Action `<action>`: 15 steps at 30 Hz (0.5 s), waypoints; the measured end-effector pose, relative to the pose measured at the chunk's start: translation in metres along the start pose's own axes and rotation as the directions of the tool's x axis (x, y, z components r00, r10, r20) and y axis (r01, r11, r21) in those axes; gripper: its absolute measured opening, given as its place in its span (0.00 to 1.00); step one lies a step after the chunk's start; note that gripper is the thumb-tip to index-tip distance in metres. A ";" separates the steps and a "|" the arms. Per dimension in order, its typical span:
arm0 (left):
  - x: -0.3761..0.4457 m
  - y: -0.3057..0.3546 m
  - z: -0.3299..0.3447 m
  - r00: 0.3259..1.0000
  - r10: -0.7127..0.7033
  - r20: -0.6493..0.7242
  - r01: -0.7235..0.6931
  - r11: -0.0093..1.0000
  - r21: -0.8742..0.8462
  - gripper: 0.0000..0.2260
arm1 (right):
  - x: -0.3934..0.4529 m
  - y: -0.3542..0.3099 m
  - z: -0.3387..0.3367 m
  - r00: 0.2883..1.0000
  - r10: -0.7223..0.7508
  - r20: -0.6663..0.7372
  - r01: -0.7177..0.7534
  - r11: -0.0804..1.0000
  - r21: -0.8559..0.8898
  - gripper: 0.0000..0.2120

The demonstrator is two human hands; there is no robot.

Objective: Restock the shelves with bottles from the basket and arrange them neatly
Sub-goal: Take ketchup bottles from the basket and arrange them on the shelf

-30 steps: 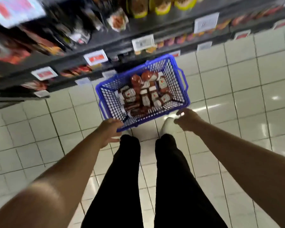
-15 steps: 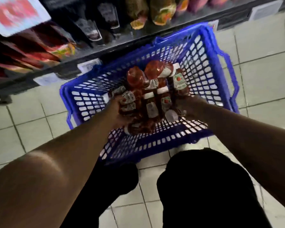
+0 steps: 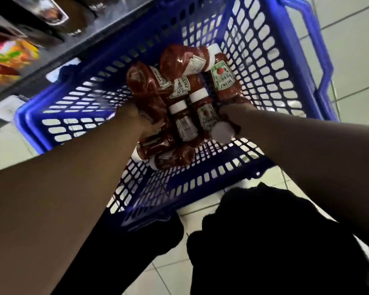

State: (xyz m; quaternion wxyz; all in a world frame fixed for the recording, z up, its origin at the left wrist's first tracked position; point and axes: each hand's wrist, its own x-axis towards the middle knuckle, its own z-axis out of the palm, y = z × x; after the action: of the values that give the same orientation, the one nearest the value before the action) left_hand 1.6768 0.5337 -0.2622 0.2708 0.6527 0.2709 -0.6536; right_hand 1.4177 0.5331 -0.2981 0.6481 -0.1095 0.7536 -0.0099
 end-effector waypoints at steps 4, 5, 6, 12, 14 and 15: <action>-0.058 -0.040 -0.022 0.994 0.103 0.022 -0.101 0.993 -0.060 0.12 | -0.061 -0.003 -0.014 0.985 -0.062 0.161 0.032 0.982 0.184 0.18; -0.079 -0.056 -0.030 0.990 0.107 0.086 -0.104 0.994 -0.043 0.11 | -0.083 -0.004 -0.018 0.977 -0.086 0.196 0.040 0.973 0.228 0.16; -0.105 -0.070 -0.034 0.984 0.105 0.143 -0.097 0.993 -0.061 0.08 | -0.109 -0.005 -0.024 0.967 -0.116 0.228 0.049 0.959 0.278 0.12; -0.294 -0.122 -0.028 0.909 0.071 0.410 -0.072 0.997 -0.012 0.09 | -0.304 -0.013 -0.071 0.822 -0.349 0.451 0.001 0.792 0.611 0.09; -0.374 -0.127 -0.017 0.884 0.092 0.459 -0.110 0.994 0.014 0.15 | -0.384 -0.023 -0.090 0.777 -0.397 0.489 0.013 0.786 0.618 0.12; -0.415 -0.127 -0.010 0.857 0.104 0.504 -0.134 0.991 0.022 0.19 | -0.423 -0.031 -0.098 0.758 -0.417 0.501 0.035 0.793 0.608 0.13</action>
State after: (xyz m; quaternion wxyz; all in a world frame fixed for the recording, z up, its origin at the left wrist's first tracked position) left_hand 1.5948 0.6303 0.1529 0.3533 0.4834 0.1319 -0.7900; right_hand 1.3839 0.5655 0.1352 0.8518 -0.0048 0.4438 -0.2782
